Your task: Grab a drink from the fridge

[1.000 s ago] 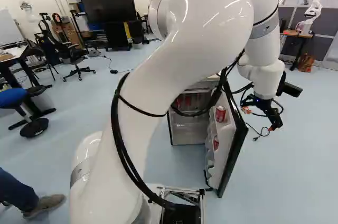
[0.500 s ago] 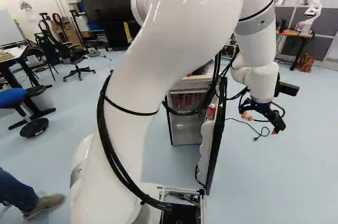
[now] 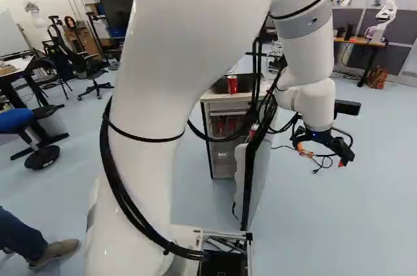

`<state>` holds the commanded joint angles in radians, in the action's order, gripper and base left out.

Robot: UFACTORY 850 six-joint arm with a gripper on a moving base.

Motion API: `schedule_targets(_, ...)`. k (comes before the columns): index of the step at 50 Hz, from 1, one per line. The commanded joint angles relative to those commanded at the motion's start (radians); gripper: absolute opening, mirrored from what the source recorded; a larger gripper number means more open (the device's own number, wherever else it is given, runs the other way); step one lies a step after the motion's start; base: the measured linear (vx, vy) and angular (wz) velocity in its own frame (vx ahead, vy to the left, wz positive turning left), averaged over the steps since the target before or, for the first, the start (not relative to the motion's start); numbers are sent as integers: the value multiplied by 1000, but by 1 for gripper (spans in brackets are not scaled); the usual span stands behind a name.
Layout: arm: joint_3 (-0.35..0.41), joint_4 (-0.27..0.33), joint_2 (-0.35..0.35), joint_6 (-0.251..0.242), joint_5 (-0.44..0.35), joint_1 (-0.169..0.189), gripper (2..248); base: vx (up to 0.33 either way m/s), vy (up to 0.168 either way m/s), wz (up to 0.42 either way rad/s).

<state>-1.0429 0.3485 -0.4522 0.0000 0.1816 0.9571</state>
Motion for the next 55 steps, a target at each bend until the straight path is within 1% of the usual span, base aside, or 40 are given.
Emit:
schedule_targets(11, 63, 103, 47, 0, -40, 1, 247, 0, 0, 0)
schedule_targets(20, 112, 177, 83, 0, -73, -6, 247, 0, 0, 0)
schedule_targets(55, 277, 450, 214, 0, -195, -60, 247, 0, 0, 0)
